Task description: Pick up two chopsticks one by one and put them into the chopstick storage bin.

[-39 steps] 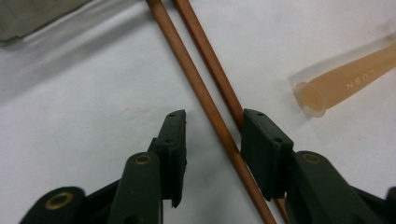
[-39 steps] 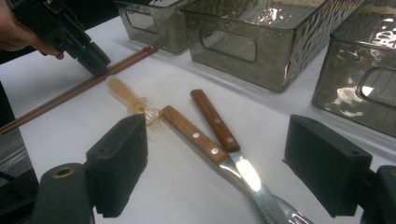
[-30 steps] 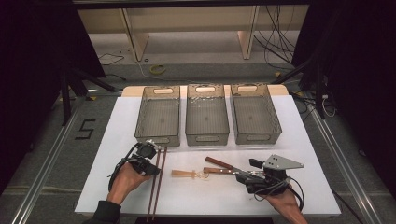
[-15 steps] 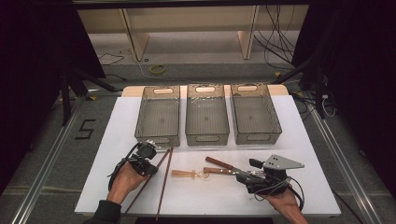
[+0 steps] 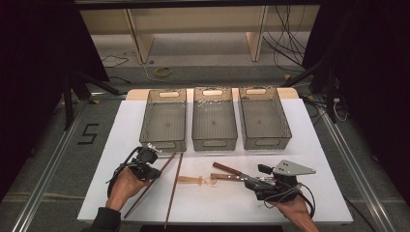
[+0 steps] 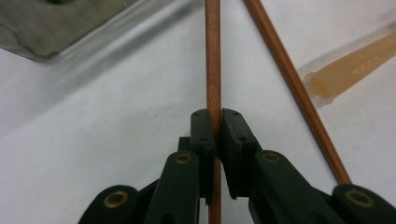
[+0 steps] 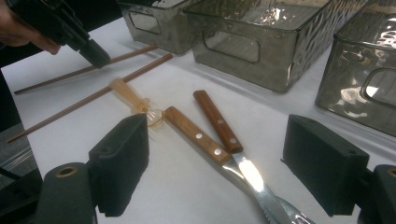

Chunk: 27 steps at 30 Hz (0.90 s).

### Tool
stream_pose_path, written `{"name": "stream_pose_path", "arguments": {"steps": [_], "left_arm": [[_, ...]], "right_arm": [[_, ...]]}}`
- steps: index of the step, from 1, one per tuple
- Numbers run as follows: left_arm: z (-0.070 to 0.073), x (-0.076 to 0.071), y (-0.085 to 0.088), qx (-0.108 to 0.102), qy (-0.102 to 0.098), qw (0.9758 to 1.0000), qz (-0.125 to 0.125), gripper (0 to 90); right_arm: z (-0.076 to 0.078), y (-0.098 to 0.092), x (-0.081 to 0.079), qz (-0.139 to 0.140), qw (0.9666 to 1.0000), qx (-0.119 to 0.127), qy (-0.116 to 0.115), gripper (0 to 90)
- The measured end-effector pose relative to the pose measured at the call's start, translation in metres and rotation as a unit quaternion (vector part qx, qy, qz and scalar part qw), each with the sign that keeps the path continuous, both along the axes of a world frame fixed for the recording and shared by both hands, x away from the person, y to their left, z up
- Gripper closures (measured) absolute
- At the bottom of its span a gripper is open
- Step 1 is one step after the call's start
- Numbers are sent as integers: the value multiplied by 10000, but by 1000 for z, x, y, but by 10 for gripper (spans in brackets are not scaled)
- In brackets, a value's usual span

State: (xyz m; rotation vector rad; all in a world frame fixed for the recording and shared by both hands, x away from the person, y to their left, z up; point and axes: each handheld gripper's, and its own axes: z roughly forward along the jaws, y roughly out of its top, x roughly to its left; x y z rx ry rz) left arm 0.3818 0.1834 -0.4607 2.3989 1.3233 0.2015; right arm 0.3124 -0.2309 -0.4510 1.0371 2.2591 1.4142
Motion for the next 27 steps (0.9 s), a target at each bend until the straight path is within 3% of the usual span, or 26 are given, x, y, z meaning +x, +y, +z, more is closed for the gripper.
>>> {"name": "stream_pose_path", "arguments": {"steps": [8, 11, 16, 21, 27], "left_arm": [[25, -1, 13, -338, -296, 9990, -41, 834], [40, 0, 17, -515, -448, 9977, -49, 834], [50, 4, 15, -705, -579, 9957, -152, 834], [65, 14, 14, -974, -810, 9918, -145, 834], [89, 33, 15, -1279, -1179, 9847, -83, 834]], "right_arm": [[0, -1, 0, 0, 10000, 49, 9, 234], [1, -1, 0, -13, 10000, 62, 9, 234], [1, -2, 0, -21, 10000, 84, 11, 234], [1, -2, 0, -15, 10000, 95, 12, 234], [1, -3, 1, -30, 9999, 118, 4, 234]]}}
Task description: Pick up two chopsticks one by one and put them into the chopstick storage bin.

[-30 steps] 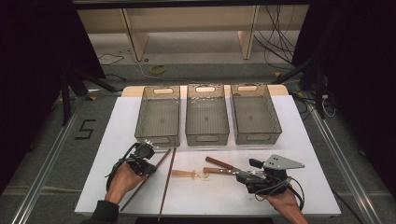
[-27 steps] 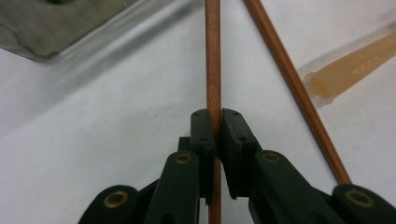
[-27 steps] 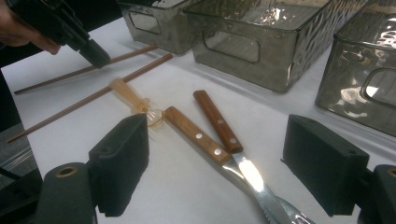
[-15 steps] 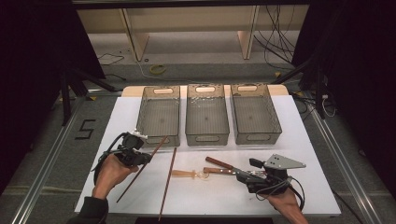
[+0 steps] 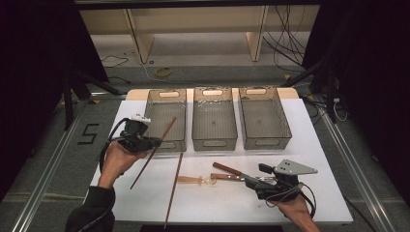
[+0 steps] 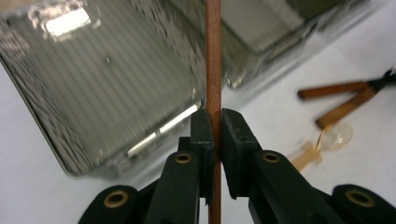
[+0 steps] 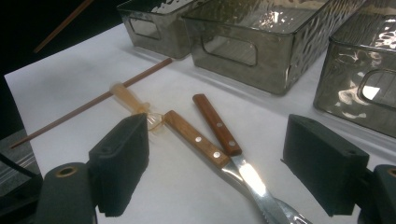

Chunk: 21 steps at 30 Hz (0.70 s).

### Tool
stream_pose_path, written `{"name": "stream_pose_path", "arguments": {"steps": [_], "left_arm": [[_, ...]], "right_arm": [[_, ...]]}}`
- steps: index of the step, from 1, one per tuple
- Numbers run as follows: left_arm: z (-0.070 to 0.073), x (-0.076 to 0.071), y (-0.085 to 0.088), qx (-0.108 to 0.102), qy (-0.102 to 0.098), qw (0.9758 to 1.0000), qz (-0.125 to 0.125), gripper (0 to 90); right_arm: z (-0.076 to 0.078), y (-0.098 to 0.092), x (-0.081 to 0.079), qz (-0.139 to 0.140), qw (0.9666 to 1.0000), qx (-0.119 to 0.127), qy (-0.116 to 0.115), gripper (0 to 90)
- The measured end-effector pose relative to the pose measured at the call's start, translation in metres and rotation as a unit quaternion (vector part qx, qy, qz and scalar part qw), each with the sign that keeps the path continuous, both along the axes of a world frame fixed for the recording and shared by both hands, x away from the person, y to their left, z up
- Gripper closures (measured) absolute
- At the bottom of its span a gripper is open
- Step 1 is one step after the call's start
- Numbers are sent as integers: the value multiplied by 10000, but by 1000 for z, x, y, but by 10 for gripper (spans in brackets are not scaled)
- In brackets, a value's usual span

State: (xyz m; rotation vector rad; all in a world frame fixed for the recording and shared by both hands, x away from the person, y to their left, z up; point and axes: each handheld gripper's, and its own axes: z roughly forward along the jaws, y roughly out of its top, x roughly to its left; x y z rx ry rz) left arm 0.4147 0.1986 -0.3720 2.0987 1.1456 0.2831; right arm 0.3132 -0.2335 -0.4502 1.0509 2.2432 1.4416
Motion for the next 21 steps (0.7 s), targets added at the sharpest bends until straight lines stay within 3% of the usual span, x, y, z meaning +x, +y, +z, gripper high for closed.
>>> {"name": "stream_pose_path", "arguments": {"steps": [6, 15, 21], "left_arm": [[18, 22, -1, -47, -172, 9998, 96, 834], [25, 42, 5, -138, -207, 9995, 188, 833], [28, 58, 6, -189, -345, 9990, 232, 833]], "right_arm": [[0, -1, 0, 4, 10000, 31, 18, 234], [0, -1, 1, 15, 10000, 31, 32, 234], [-1, -1, 2, 19, 10000, 39, 51, 234]]}}
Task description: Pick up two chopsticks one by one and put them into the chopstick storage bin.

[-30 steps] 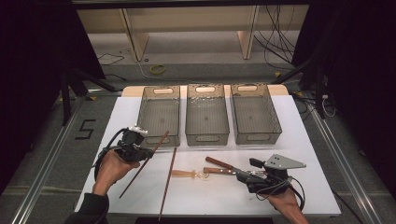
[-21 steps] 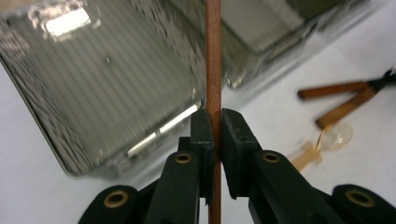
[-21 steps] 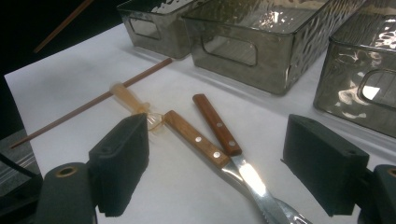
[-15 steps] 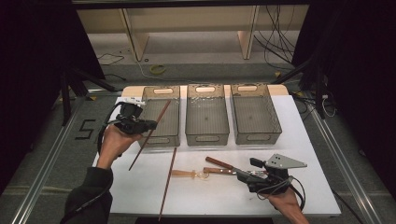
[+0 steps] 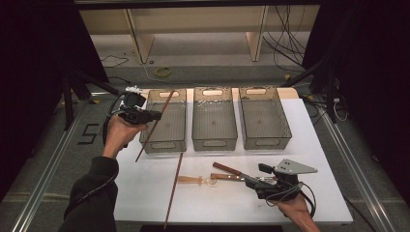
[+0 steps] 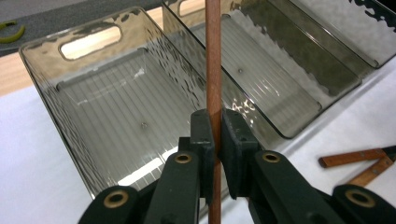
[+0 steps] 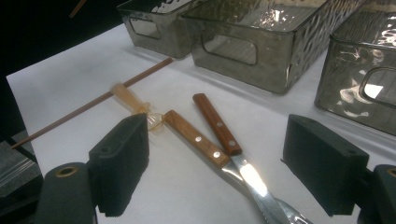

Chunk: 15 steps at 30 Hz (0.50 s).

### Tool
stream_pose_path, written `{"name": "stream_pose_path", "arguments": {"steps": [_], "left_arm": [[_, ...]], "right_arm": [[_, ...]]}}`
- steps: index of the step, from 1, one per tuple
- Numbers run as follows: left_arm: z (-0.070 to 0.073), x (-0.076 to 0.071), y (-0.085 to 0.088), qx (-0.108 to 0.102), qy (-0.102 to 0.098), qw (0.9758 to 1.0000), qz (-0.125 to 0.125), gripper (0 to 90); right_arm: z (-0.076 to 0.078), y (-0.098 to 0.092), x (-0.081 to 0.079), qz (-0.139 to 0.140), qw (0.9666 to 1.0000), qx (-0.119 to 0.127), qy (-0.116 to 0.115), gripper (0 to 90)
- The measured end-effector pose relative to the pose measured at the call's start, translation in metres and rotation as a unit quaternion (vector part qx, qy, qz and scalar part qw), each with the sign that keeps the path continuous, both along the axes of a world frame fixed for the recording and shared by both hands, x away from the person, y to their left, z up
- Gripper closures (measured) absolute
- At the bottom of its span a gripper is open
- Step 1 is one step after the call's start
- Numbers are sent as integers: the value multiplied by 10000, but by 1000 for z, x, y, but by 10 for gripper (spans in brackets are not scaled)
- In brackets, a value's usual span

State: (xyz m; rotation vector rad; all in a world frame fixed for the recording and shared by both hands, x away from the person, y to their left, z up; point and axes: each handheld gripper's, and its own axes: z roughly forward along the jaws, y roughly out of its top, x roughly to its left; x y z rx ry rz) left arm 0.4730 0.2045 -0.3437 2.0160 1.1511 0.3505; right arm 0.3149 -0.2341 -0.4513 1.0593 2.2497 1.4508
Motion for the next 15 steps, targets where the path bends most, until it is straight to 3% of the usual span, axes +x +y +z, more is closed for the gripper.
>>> {"name": "stream_pose_path", "arguments": {"steps": [15], "left_arm": [[8, 41, -3, 39, -242, 9996, 138, 833]], "right_arm": [[-1, -1, 1, 40, 10000, 4, 4, 234]]}}
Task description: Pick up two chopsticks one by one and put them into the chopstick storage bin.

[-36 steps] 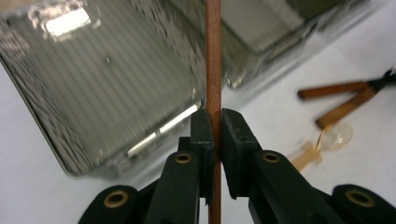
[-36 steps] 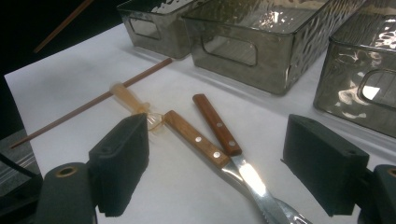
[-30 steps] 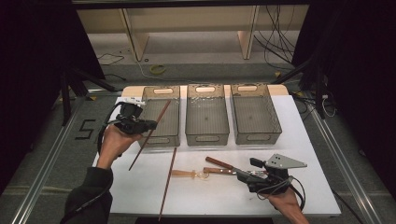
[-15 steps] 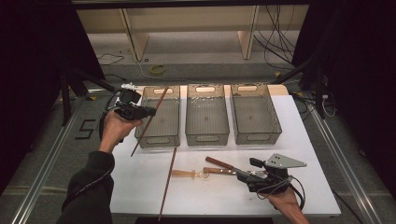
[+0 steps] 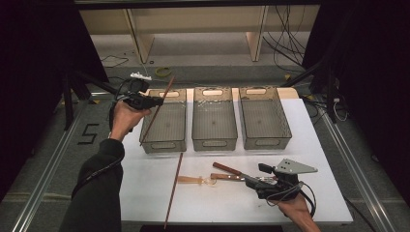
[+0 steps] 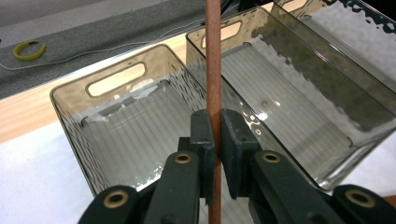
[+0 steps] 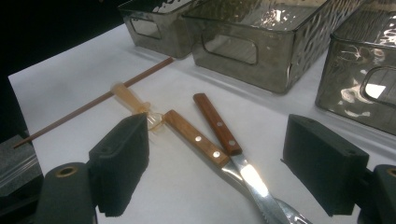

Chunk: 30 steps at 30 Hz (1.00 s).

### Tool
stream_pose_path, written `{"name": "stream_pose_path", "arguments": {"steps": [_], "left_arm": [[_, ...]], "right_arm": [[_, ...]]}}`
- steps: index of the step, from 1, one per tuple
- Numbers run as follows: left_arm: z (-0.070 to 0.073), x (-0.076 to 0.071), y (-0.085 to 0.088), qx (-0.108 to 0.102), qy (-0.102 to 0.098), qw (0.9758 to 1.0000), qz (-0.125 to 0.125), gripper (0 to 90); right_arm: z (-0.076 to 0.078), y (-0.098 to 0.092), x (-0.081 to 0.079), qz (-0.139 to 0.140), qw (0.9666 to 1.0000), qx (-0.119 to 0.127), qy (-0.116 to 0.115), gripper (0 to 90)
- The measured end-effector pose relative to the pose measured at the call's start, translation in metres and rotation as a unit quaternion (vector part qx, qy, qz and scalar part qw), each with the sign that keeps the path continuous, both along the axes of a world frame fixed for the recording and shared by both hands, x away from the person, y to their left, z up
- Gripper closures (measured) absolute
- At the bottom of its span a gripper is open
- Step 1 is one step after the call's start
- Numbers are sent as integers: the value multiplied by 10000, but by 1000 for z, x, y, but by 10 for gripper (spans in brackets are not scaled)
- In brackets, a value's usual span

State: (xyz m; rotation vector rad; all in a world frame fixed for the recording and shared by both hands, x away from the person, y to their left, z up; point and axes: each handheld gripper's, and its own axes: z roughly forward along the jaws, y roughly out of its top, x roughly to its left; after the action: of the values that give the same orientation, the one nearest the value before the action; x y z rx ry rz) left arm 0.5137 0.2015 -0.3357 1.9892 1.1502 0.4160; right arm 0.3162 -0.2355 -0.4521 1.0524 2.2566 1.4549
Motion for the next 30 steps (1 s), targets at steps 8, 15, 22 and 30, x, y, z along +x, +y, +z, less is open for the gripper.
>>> {"name": "stream_pose_path", "arguments": {"steps": [8, 15, 22, 30], "left_arm": [[0, 19, 3, -72, -93, 9999, 71, 833], [-11, 29, 8, -104, -96, 9996, 257, 832], [-27, 33, 10, -94, -104, 9994, 313, 832], [-37, 33, 13, -147, -70, 9991, 390, 831]], "right_arm": [[-1, 1, 0, 4, 10000, 16, 30, 234], [-1, 2, 0, 41, 10000, 3, 43, 234], [-1, 2, 0, 51, 10000, 12, 43, 234], [-2, 2, 0, 54, 10000, 12, 51, 234]]}}
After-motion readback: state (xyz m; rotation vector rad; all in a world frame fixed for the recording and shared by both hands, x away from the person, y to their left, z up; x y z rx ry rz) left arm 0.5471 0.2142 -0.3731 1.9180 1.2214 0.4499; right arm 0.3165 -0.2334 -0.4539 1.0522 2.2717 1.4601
